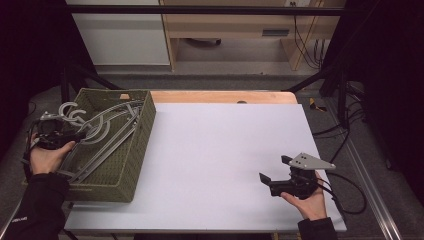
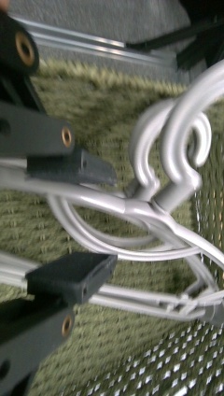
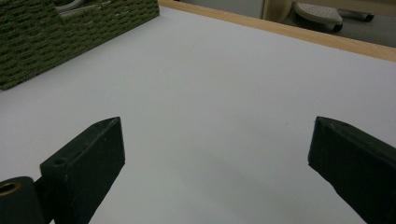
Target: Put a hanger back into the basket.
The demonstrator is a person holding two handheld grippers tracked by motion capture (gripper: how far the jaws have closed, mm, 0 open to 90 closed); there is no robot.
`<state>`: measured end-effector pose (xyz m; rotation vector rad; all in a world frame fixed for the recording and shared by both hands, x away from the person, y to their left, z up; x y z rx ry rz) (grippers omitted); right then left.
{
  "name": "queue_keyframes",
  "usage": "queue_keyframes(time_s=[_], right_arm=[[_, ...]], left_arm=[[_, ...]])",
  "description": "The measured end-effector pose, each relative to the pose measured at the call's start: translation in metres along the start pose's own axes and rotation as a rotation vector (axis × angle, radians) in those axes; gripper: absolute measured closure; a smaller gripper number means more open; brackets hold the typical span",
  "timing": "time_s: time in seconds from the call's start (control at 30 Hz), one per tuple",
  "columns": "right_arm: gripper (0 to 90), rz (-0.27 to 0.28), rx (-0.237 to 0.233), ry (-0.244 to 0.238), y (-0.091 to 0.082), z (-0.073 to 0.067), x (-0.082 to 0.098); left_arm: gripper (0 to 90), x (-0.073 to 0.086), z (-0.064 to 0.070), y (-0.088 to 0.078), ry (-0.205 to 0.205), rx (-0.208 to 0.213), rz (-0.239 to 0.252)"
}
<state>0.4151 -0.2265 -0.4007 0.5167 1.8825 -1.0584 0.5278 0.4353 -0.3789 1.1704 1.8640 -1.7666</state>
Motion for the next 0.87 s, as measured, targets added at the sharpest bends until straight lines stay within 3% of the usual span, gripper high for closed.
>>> queue_keyframes(time_s=[0.07,0.13,0.27,0.37,0.5,0.63,0.7,0.77,0.87], right_arm=[[4.2,0.003,-0.001,0.003,0.0,0.0,0.0],[3.9,0.009,0.0,0.0,-0.001,0.0,0.0],[3.5,0.031,-0.002,0.005,-0.002,0.0,-0.001],[2.7,0.042,-0.004,0.004,-0.003,0.0,-0.001],[2.1,0.051,-0.005,0.003,-0.003,-0.001,-0.001],[2.0,0.068,-0.004,0.006,-0.005,0.0,-0.002],[2.0,0.075,-0.007,0.003,-0.006,0.0,-0.002],[2.0,0.083,-0.006,0.005,-0.007,0.001,-0.002],[1.9,0.085,-0.004,0.004,-0.008,0.001,-0.002]], left_arm=[[43.9,0.002,0.001,-0.009,-0.03,-0.002,0.039],[35.7,0.005,0.005,-0.021,-0.04,0.04,0.106],[24.8,0.012,0.027,-0.05,-0.011,0.197,0.285],[19.0,0.017,0.049,-0.069,0.012,0.299,0.371],[16.7,0.022,0.081,-0.081,0.072,0.353,0.406],[14.9,0.027,0.105,-0.08,0.101,0.409,0.413],[14.9,0.029,0.116,-0.078,0.127,0.398,0.414],[13.9,0.03,0.124,-0.075,0.141,0.426,0.41],[13.2,0.031,0.136,-0.071,0.169,0.423,0.379]])
Point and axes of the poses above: each handheld gripper's, and its own axes: y roughly forward along the jaws, x roughly out of its underside, z roughly to its right, the point moved 1 cm from there along y, roughly forward along the jaws, and after that the axes turned 12 degrees about y, right-handed, at the moved point
